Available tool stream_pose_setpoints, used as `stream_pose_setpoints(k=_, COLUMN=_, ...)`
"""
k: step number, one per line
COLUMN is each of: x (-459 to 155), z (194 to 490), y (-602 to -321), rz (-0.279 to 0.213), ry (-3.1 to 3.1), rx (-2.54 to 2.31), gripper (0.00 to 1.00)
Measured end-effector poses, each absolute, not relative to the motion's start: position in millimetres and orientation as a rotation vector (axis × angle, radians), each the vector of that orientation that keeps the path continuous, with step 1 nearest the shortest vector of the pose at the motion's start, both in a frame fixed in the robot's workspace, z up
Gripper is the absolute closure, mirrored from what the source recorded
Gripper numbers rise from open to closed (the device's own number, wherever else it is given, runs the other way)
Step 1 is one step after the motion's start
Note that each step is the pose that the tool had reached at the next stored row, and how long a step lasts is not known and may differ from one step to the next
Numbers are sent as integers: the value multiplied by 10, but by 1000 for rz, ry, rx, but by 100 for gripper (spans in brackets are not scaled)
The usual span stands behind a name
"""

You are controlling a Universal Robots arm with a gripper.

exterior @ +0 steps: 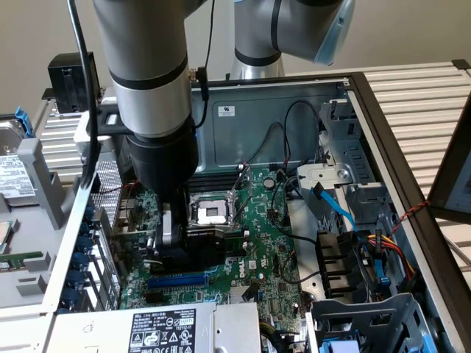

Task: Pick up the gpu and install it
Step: 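Insert the gpu into the slot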

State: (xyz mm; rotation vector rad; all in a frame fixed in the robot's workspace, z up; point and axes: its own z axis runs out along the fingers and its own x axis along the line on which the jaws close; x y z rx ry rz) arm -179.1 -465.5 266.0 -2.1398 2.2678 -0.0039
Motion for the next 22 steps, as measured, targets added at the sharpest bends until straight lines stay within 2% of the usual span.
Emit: stream_pose_setpoints(k=22, x=-1813, z=2624, y=-4627, rz=-4, ry=2268, rx=-2140, gripper=73)
